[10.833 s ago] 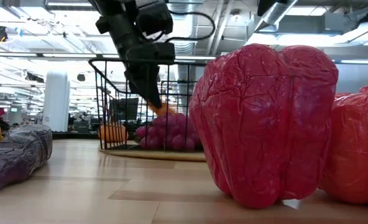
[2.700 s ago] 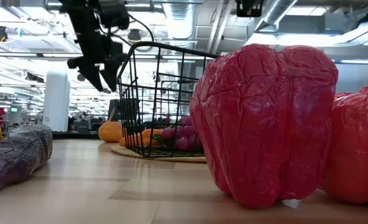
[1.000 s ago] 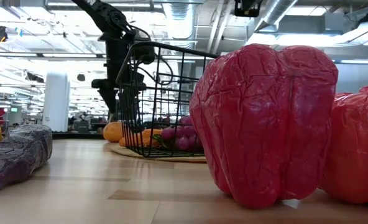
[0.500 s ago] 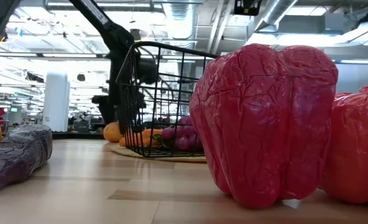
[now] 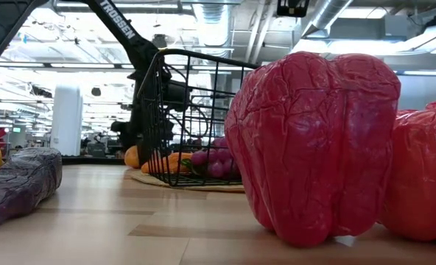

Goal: Build produce basket
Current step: Put the brown potato into the wire basket

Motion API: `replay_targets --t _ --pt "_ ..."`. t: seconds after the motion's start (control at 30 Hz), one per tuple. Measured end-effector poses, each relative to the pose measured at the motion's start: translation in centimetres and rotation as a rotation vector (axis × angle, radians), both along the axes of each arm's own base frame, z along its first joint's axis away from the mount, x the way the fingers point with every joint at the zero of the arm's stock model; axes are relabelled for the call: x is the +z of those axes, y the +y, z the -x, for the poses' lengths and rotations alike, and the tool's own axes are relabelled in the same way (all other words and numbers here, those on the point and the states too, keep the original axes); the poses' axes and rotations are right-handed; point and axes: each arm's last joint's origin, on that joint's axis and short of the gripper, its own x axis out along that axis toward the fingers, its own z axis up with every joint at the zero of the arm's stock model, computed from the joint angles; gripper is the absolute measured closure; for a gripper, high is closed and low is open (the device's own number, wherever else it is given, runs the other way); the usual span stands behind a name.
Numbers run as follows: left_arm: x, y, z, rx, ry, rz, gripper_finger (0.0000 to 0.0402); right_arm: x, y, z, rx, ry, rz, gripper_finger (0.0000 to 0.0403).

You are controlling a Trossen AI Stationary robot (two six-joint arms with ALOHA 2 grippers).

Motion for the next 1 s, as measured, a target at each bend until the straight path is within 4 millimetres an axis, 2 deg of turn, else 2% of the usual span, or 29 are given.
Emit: replay_targets --t 0.13,0.23,0.47,0.6,0.77,1.0 --pt "0.0 0.0 -0.1 -0.031 -0.001 -0.001 0.019 0.0 0.0 -0.1 0.0 -0.008 0.0 0.0255" --pt "0.0 0.2 0.1 -0.031 0.001 0.002 0.0217 0.0 0.0 -0.1 0.0 -0.01 0.001 0.0256" --pt "0.9 0.1 0.2 -0.072 -0.002 0.02 0.0217 -0.1 -0.2 0.1 -0.007 0.013 0.009 0.0279" --pt "4.0 0.1 0.3 -0.072 -0.071 -0.038 0.0217 -0.1 -1.0 0.1 -0.041 0.016 0.061 0.0312" --pt "9.3 -1.0 1.7 -0.065 -0.171 -0.114 0.0217 -0.2 -2.6 0.3 -0.095 0.023 0.152 0.0387" --pt "16.4 -5.5 4.4 -0.113 -0.365 -0.232 0.0217 -0.2 -6.6 0.9 -0.231 0.047 0.259 0.0385"
